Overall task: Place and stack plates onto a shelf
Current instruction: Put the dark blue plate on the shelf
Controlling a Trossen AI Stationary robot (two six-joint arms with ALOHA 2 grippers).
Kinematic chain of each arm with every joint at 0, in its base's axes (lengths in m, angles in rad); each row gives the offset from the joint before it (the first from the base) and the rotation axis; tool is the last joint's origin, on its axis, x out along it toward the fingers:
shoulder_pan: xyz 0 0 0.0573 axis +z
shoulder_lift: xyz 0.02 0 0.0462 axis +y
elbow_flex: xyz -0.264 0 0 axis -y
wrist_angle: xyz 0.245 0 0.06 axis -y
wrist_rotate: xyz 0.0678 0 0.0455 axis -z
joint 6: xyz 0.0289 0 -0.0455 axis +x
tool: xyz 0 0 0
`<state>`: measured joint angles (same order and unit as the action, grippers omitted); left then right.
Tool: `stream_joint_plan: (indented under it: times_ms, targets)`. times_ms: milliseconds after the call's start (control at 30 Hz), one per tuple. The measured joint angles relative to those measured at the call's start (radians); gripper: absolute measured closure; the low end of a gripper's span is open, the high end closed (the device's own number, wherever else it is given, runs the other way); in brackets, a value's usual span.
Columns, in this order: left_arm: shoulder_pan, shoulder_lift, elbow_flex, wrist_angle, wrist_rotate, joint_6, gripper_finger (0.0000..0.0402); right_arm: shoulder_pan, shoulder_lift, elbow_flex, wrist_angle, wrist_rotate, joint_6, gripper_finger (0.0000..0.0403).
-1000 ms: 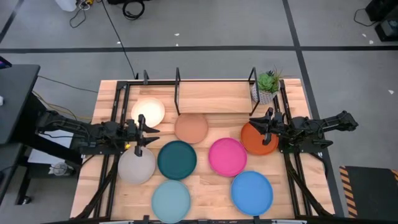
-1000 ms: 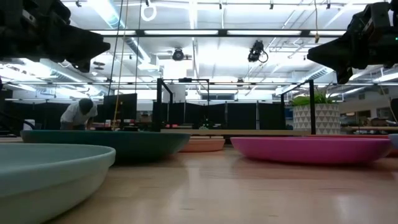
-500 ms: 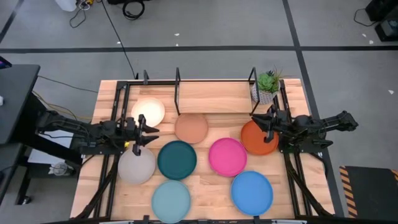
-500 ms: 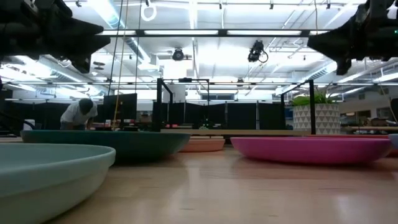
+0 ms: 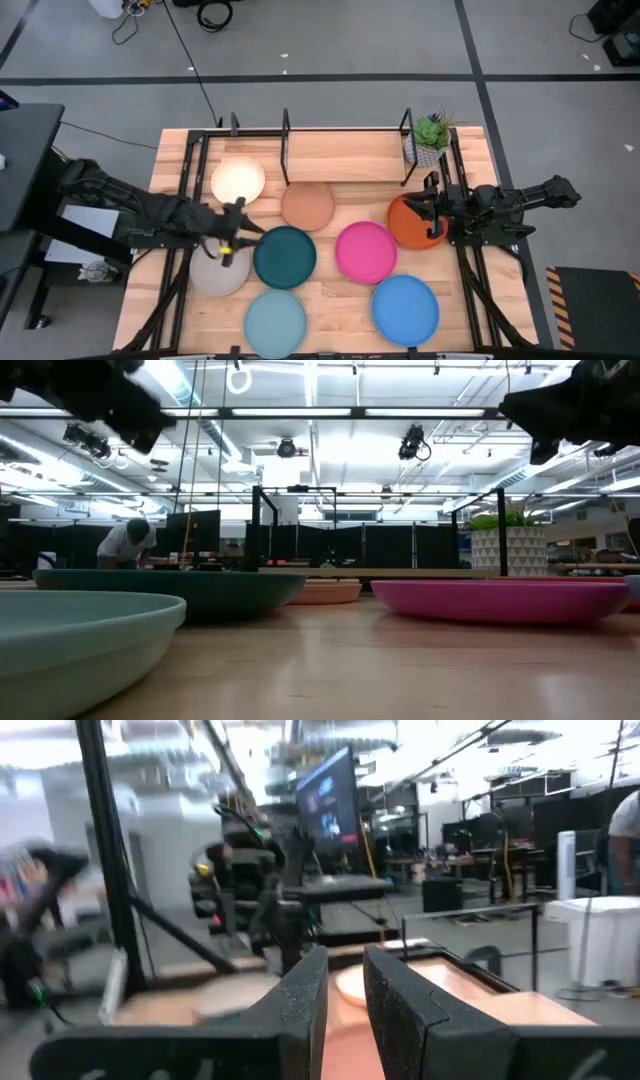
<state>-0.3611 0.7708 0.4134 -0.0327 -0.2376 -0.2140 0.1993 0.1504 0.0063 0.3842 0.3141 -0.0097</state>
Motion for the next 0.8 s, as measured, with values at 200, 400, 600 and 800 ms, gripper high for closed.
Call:
stream_joint_plan:
  times_ms: [200, 400, 600, 800]
  targets:
    - [-0.044, 0.213, 0.165, -0.143, -0.017, -0.071, 0.0260, -0.022, 0.132, 0.010, 0.063, 0.064, -0.096, 0.0328]
    - [-0.089, 0.400, 0.350, -0.320, -0.028, -0.122, 0.0260, -0.053, 0.304, 0.075, 0.073, 0.008, -0.079, 0.0328]
    - [-0.104, 0.610, 0.539, -0.461, -0.030, -0.260, 0.0260, -0.053, 0.537, 0.128, 0.189, 0.032, -0.074, 0.0328]
    - [-0.137, 0.810, 0.719, -0.619, -0.027, -0.357, 0.0260, -0.053, 0.782, 0.204, 0.324, 0.034, -0.129, 0.0328]
